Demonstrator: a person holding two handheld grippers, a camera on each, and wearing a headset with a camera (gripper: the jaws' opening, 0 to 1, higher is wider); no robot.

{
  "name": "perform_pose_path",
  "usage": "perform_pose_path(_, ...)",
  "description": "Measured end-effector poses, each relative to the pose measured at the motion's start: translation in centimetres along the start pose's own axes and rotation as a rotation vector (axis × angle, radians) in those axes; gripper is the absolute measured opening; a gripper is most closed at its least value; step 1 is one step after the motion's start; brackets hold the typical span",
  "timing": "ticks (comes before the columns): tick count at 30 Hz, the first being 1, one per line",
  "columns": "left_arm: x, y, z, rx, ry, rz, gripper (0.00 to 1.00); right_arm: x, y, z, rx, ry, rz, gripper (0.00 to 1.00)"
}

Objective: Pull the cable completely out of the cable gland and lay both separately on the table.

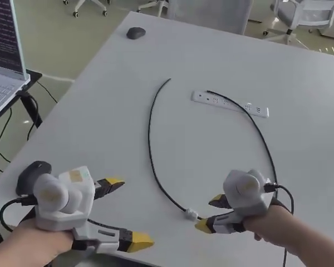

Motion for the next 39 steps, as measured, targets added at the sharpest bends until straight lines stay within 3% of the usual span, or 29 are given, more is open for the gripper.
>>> perform_pose_path(16,-0.5,0.2,-0.5,0.004,-0.005,0.012,0.9,2.7,0.1,-0.8,-0.058,-0.031,0.063,0.27)
perform_pose_path(27,-0.4,0.3,0.1,-0.001,-0.012,0.02,0.89,3.6,0.2,-1.2,-0.043,-0.056,0.087,0.16)
perform_pose_path(39,-0.8,0.7,0.4,-0.011,-0.012,0.024,0.87,4.0,0.2,-1.2,-0.075,-0.056,0.092,0.11)
Point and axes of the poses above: the centre of the closed fingertips' face, and the gripper's own axes: x roughly forward along the fingers, z roughly to its left, y roughly out of its underside, the point moved 9 cm from there along -x, roughly backward along the fingers, and after that the axes turned 3 degrees about -x, right-handed, at the moved point
